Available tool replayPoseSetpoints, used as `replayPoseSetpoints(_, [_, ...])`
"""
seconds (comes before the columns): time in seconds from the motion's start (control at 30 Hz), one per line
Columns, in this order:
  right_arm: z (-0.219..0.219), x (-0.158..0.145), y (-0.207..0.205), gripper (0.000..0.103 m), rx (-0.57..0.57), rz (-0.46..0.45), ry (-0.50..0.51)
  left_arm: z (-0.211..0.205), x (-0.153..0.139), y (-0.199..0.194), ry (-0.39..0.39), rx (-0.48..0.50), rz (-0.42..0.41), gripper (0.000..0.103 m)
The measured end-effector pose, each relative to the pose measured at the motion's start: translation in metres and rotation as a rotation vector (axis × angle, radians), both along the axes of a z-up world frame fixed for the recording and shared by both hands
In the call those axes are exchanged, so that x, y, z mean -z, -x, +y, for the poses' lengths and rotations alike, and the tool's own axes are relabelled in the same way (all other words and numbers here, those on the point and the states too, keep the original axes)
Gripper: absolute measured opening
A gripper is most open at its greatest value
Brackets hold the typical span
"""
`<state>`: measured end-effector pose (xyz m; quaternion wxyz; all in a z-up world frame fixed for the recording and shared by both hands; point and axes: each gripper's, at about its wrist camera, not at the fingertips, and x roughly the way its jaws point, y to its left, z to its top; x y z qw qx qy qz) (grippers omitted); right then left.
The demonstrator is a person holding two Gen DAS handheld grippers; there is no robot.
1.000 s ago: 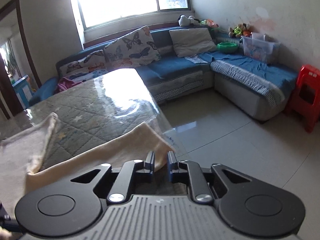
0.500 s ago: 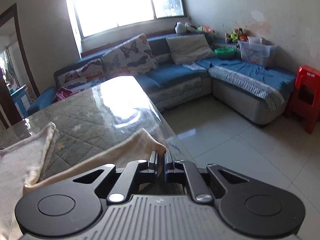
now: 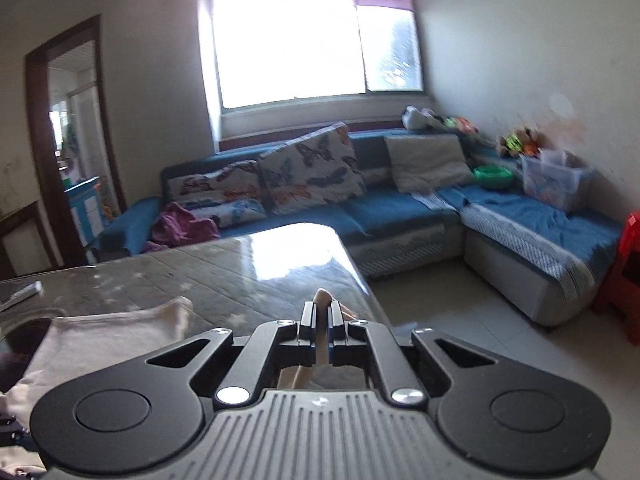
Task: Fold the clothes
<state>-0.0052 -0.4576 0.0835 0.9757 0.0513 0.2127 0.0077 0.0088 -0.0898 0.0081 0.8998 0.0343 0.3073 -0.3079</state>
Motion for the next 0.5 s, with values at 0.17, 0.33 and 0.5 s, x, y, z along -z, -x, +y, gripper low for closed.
replayPoseSetpoints(0.17, [0.055, -0.029, 0.006, 0.004, -0.150, -0.047, 0.034, 0.055, -0.014, 0.008, 0.055, -0.130, -0.016, 0.049])
replayPoseSetpoints(0.33, [0.127, -0.036, 0.008, 0.004, -0.334, -0.052, 0.067, 0.106, -0.011, 0.023, 0.086, -0.253, 0.004, 0.049])
replayPoseSetpoints(0.5, [0.189, -0.021, 0.008, 0.004, -0.485, -0.007, 0.080, 0.137, -0.002, 0.038, 0.099, -0.332, 0.037, 0.049])
